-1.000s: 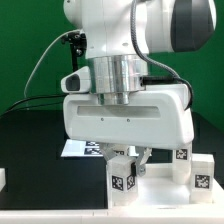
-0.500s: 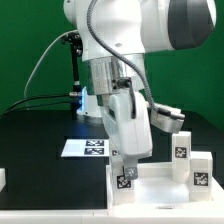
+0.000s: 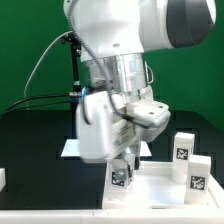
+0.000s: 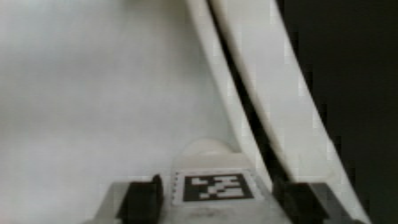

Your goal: Assemble square table

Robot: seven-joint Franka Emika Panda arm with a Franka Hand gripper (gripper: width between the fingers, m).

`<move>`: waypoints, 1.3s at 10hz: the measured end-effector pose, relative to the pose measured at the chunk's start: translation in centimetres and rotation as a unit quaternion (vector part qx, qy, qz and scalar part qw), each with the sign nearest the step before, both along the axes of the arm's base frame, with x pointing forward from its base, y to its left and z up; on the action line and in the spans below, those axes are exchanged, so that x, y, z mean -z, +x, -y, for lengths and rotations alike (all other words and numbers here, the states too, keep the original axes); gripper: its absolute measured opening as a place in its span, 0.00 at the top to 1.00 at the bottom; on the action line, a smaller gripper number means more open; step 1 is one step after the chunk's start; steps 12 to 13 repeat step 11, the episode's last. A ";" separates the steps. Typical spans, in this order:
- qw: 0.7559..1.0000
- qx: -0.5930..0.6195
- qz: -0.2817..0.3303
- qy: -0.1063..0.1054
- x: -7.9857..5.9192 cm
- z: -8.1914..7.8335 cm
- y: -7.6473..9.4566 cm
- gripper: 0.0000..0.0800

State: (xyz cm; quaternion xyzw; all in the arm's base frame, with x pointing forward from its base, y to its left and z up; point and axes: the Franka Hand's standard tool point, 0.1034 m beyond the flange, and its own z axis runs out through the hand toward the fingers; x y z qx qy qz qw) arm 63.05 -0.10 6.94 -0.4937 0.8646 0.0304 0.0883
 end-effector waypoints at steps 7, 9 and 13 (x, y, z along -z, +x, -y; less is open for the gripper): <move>1.000 0.018 0.012 0.010 -3.1 -0.2 -0.4 0.34; 0.999 0.018 0.024 0.020 -5.4 -0.4 -0.6 0.20; 0.999 0.018 0.017 0.022 -5.1 -0.8 -0.4 0.19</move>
Offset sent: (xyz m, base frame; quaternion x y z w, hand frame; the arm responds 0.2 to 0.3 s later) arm 0.0000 0.0000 0.0000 0.0000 0.0000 0.0000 1.0000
